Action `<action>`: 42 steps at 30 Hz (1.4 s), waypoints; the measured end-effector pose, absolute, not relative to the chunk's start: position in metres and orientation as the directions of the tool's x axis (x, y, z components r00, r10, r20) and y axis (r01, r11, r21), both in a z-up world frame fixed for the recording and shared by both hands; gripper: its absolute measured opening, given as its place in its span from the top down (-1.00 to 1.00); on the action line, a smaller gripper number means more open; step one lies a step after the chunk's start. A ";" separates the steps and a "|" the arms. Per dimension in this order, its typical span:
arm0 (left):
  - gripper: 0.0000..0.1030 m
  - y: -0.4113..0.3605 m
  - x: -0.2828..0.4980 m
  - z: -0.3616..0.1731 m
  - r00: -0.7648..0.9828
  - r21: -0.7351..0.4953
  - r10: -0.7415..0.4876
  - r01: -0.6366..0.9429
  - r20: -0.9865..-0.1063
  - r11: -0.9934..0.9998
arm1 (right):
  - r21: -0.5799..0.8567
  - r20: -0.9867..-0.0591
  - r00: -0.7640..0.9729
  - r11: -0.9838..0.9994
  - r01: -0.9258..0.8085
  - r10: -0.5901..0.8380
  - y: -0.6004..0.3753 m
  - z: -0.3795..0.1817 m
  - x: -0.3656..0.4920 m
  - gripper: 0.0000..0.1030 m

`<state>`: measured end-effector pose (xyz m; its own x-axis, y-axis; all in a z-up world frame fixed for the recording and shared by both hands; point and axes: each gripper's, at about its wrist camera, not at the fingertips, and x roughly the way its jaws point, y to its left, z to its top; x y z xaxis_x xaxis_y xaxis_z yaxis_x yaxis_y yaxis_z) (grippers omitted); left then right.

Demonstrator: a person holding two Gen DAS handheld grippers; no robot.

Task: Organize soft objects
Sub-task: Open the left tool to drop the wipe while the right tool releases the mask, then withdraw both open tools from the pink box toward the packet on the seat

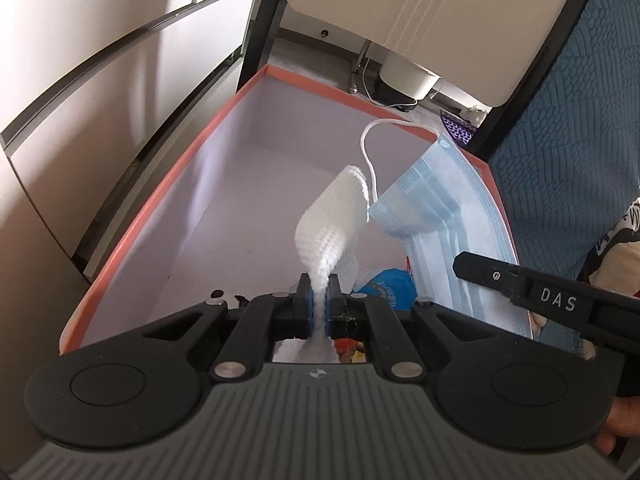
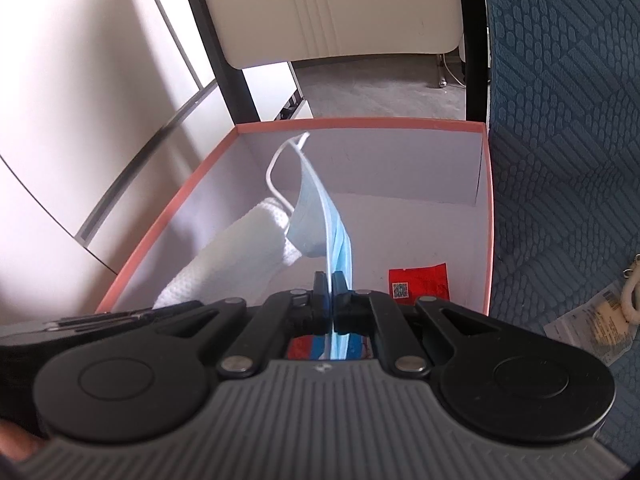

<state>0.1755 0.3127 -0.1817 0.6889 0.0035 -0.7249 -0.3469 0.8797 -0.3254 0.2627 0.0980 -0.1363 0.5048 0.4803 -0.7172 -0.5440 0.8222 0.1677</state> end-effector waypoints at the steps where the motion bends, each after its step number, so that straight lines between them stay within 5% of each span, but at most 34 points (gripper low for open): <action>1: 0.86 0.313 0.175 -0.181 0.692 -0.328 0.001 -0.344 -0.722 0.880 | 0.173 -0.715 0.503 0.820 -0.546 0.485 0.098 -0.136 0.263 0.87; 4: 0.78 0.311 0.171 -0.177 0.687 -0.318 0.010 -0.349 -0.727 0.881 | 0.153 -0.711 0.505 0.808 -0.568 0.490 0.100 -0.132 0.259 0.86; 6: 0.46 0.310 0.168 -0.173 0.687 -0.311 0.020 -0.354 -0.726 0.882 | 0.155 -0.711 0.502 0.807 -0.570 0.492 0.097 -0.128 0.257 0.77; 8: 0.11 0.308 0.163 -0.167 0.693 -0.303 0.040 -0.366 -0.720 0.880 | 0.155 -0.711 0.504 0.809 -0.567 0.489 0.094 -0.124 0.255 0.28; 10: 0.07 0.305 0.157 -0.159 0.707 -0.296 0.056 -0.366 -0.705 0.882 | 0.164 -0.695 0.515 0.808 -0.566 0.501 0.090 -0.120 0.253 -0.19; 42: 0.03 0.152 0.101 -0.113 0.818 -0.300 -0.029 -0.178 -0.575 0.937 | 0.099 -0.514 0.719 0.865 -0.491 0.467 -0.069 -0.049 0.169 -0.15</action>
<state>0.1005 0.1521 -0.1126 0.8176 -0.0289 -0.5751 -0.1782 0.9370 -0.3004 0.1690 -0.0689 -0.0492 0.7192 0.4674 -0.5141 -0.4914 0.8653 0.0992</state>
